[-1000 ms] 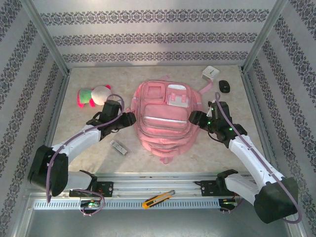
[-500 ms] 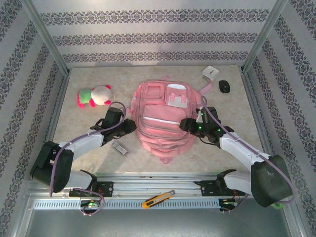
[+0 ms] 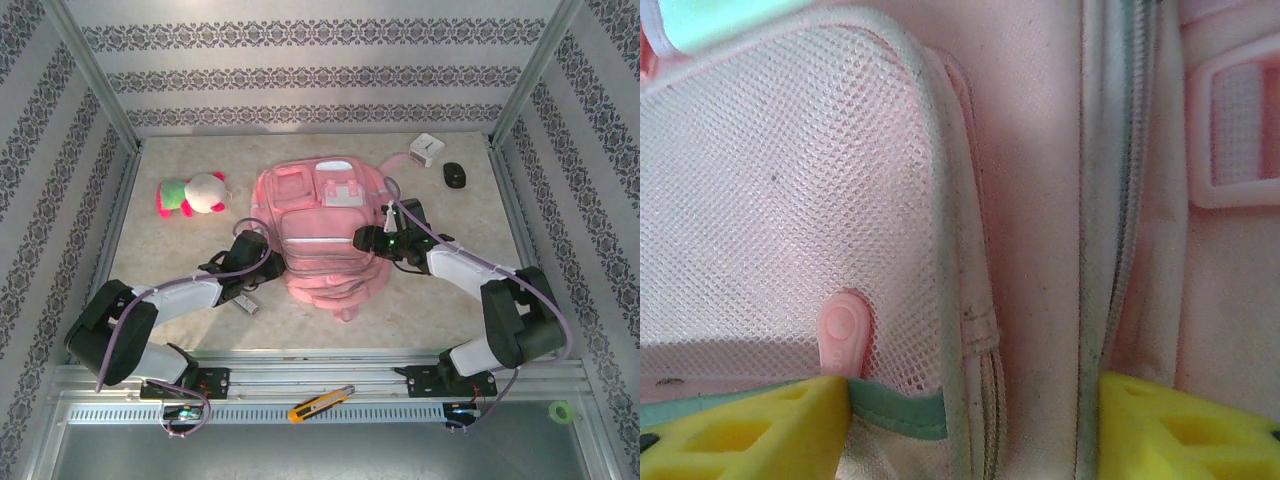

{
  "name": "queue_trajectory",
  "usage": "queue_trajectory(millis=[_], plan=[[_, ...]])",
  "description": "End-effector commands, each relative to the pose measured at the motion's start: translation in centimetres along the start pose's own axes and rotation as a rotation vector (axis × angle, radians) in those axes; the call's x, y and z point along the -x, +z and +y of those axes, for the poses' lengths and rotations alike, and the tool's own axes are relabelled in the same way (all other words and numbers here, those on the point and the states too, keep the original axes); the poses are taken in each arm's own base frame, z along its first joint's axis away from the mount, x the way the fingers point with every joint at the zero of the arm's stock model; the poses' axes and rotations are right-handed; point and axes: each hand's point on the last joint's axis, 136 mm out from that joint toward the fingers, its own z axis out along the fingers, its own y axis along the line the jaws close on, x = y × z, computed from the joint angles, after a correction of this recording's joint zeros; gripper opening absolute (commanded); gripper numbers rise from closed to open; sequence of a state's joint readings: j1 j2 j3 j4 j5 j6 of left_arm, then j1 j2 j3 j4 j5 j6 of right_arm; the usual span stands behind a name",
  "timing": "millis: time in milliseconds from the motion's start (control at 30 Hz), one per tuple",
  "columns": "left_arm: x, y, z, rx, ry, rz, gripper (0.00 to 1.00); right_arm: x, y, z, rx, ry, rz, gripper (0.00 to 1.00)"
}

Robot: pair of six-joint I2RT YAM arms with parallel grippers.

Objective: Pack the student bag

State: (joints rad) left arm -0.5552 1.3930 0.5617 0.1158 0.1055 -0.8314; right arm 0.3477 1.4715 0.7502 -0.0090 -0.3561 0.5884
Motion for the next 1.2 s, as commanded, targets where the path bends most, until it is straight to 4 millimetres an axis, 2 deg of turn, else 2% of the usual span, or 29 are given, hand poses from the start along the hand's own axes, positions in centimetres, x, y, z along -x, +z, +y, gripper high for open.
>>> queue_trajectory(millis=[0, 167, 267, 400, 533, 667, 767, 867, 967, 1167], plan=[[-0.1, -1.5, -2.4, -0.090, 0.029, -0.023, 0.28, 1.4, -0.8, 6.3, 0.168, -0.154, -0.054, 0.64], [1.9, -5.3, -0.2, 0.023, 0.056, -0.120, 0.47, 0.6, -5.1, 8.1, 0.020, -0.321, -0.126, 0.68], [3.1, -7.3, 0.9, 0.046, 0.037, -0.166, 0.52, 0.3, -7.7, 10.0, -0.014, -0.391, -0.174, 0.68], [3.5, -8.9, 2.6, 0.074, -0.002, -0.174, 0.56, -1.8, -8.6, 13.8, 0.012, -0.456, -0.156, 0.69], [3.0, -9.5, 4.2, 0.104, -0.034, -0.162, 0.59, -5.3, -7.3, 17.8, 0.047, -0.526, -0.101, 0.69], [2.5, -10.2, 5.1, 0.091, -0.077, -0.185, 0.62, -9.8, -4.5, 21.4, 0.091, -0.580, 0.001, 0.69], [2.4, -10.8, 5.6, 0.095, -0.089, -0.204, 0.63, -12.7, -2.4, 23.2, 0.109, -0.622, 0.067, 0.70], [2.3, -11.5, 7.0, 0.139, -0.117, -0.228, 0.63, -15.9, -0.2, 24.7, 0.154, -0.641, 0.160, 0.70], [2.3, -12.5, 8.9, 0.212, -0.143, -0.257, 0.63, -18.5, 2.2, 25.1, 0.137, -0.692, 0.242, 0.71], [2.7, -13.9, 12.3, 0.328, -0.233, -0.300, 0.63, -20.8, 6.2, 23.9, 0.046, -0.768, 0.320, 0.75]])
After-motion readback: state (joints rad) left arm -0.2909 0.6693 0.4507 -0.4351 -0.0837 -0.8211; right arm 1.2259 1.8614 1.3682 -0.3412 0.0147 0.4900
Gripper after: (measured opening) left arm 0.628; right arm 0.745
